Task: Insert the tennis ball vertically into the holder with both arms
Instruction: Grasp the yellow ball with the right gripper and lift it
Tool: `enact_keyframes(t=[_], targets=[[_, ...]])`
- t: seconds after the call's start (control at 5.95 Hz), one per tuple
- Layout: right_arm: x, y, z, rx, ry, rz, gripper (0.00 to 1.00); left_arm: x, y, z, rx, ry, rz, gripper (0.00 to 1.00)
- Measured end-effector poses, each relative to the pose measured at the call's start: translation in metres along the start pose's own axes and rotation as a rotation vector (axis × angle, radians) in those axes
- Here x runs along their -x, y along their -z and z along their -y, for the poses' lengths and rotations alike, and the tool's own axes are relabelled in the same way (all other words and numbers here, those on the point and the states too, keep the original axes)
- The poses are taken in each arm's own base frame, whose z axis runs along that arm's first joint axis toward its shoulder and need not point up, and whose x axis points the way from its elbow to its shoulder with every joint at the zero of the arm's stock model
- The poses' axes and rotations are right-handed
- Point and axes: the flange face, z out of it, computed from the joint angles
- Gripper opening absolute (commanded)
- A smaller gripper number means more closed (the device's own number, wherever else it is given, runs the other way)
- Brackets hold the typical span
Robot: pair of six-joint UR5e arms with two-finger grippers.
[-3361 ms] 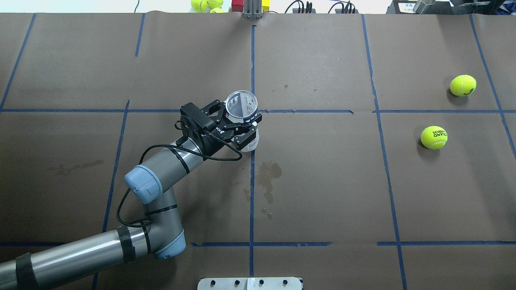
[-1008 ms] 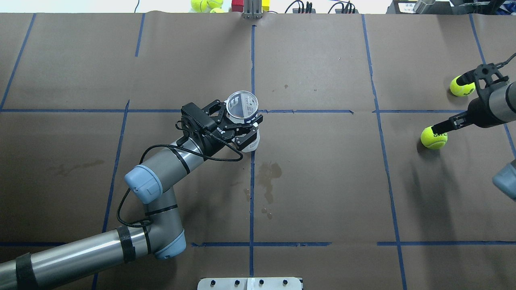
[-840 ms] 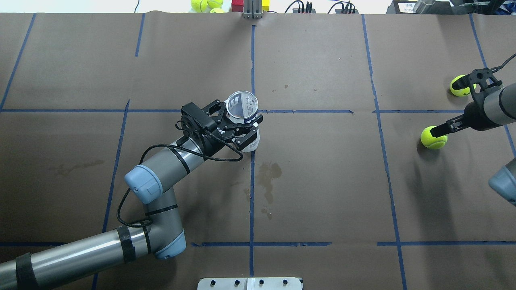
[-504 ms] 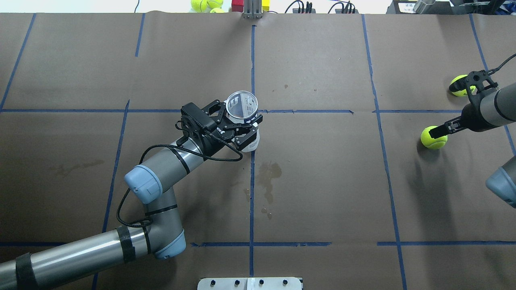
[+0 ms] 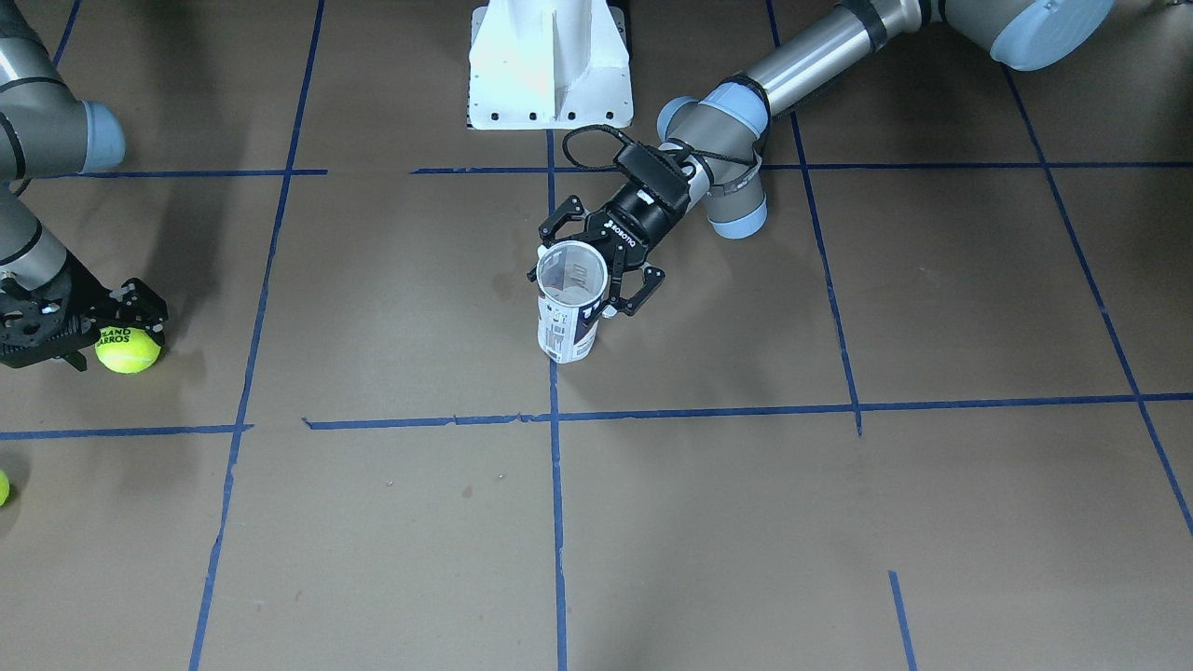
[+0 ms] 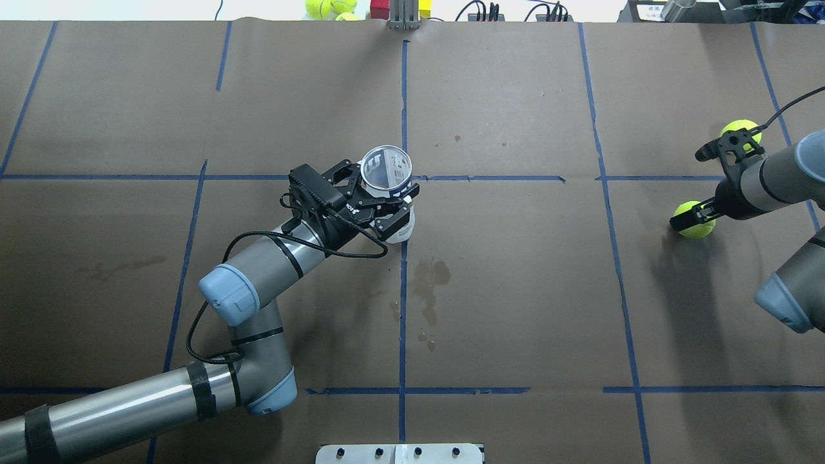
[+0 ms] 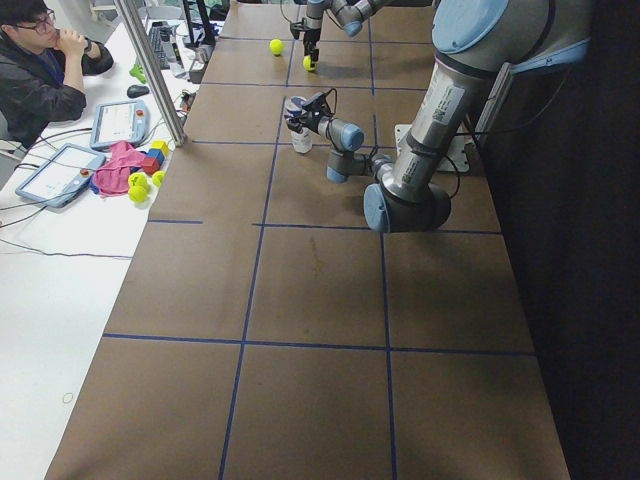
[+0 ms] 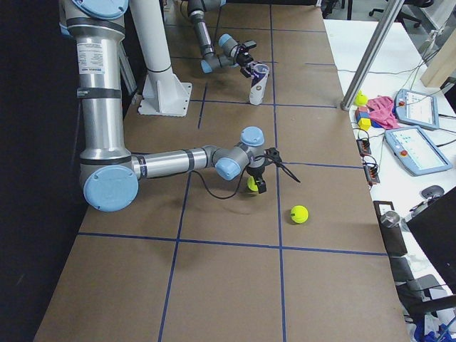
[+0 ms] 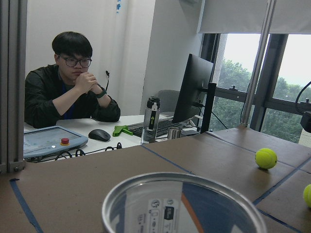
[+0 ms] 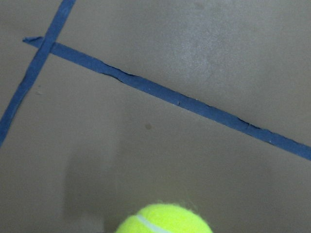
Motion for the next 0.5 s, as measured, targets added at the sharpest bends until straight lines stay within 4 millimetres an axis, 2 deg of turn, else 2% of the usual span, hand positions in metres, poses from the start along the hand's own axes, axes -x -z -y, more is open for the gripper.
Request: enact_keyframes(t=[0.17, 0.34, 0.5], targets=[[0.0012, -0.0053, 0.0001, 0.001, 0.006, 0.004, 0.38, 0.0, 0.0, 0.0, 0.0, 0.0, -0.001, 0.87], [0.0031, -0.0072, -0.0006, 0.002, 0.011, 0.008, 0.24, -0.0001, 0.0, 0.0001, 0.0, 0.0, -0.001, 0.87], [0.0058, -0.0055, -0.0003, -0.001, 0.016, 0.013, 0.22, -0.0002, 0.0, 0.0002, 0.0, 0.0, -0.001, 0.87]])
